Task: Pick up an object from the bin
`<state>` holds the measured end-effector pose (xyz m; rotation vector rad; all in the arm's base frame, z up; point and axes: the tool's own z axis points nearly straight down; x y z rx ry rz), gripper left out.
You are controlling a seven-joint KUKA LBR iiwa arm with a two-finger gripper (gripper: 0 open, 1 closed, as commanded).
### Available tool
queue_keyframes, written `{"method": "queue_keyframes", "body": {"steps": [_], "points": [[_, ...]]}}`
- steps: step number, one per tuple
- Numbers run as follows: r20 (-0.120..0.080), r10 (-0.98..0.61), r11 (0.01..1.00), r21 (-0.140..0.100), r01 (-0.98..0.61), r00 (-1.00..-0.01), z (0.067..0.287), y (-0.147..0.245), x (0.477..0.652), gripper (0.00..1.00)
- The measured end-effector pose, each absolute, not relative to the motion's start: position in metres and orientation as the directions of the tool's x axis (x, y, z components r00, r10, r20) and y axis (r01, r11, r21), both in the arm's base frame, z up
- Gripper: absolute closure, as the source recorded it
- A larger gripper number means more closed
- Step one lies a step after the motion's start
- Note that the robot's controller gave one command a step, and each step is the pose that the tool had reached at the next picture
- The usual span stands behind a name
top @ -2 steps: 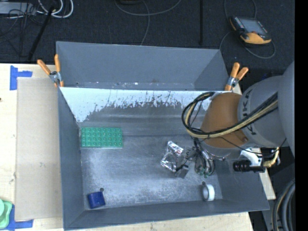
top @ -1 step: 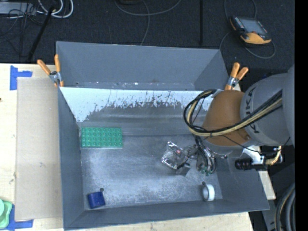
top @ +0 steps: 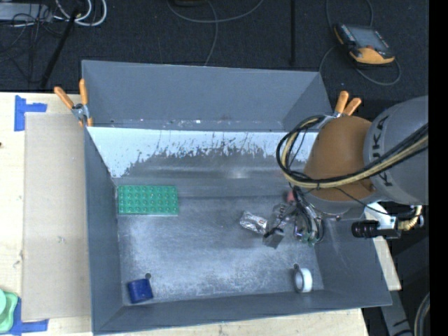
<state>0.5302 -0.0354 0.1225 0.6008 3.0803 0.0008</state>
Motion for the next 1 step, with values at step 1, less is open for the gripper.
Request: {"method": "queue_keyframes", "body": {"steps": [1], "points": [[-0.006,0.371,0.929,0.002,0.371,-0.929,0.1794,-0.0359,0.5320,1.00]]}}
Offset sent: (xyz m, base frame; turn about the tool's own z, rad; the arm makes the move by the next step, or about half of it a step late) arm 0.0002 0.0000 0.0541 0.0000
